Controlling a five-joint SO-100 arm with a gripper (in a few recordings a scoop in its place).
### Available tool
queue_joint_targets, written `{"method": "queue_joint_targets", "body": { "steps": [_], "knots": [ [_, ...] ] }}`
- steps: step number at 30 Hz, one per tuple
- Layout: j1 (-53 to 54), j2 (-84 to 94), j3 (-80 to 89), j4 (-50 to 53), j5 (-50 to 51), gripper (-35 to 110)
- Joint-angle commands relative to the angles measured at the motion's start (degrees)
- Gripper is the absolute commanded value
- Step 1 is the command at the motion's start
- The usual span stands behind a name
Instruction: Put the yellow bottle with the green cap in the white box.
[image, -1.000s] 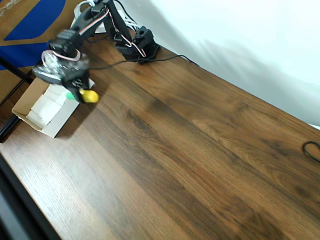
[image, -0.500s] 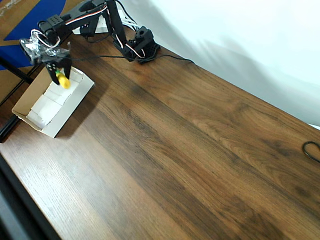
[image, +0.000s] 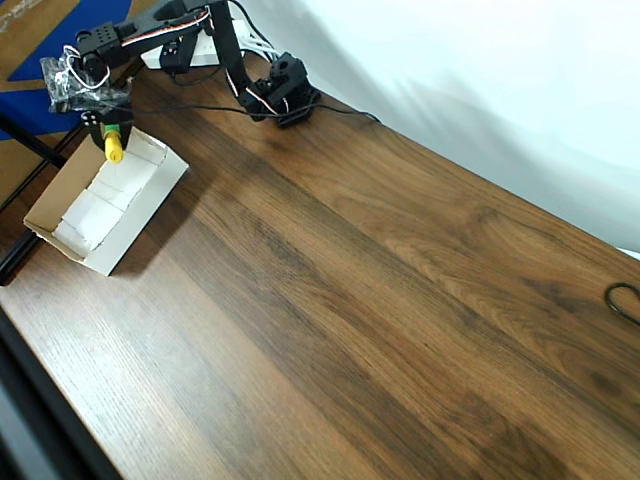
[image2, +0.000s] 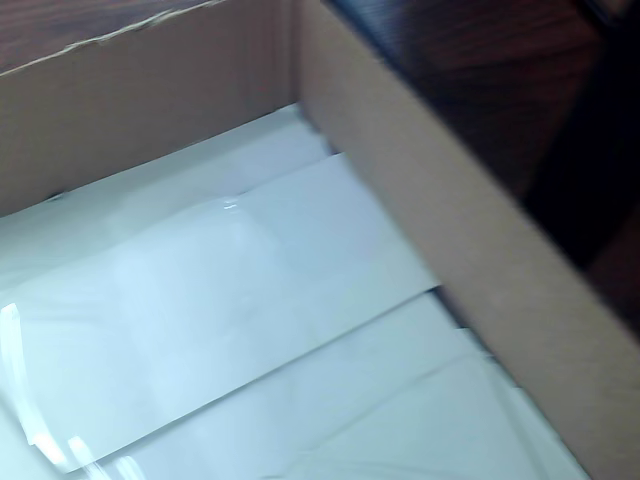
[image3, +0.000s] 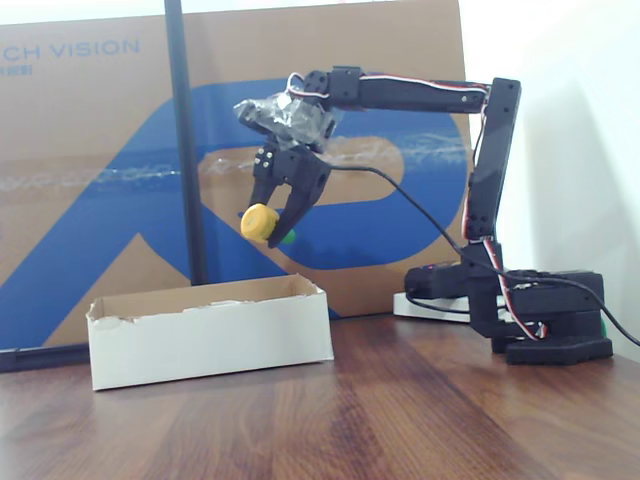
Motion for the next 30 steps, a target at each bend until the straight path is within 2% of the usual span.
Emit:
{"method": "queue_joint_targets", "body": {
  "steps": [1, 15, 24, 30],
  "knots": [
    [-0.35, -0.18, -7.56, -0.18, 0.53, 0],
    [0.53, -28.48, -36.39, 2.72, -1.58, 0],
    [5.01, -43.95, -49.75, 3.08, -2.72, 0],
    [6.42, -46.58, -51.77, 3.08, -3.25, 0]
  ]
}}
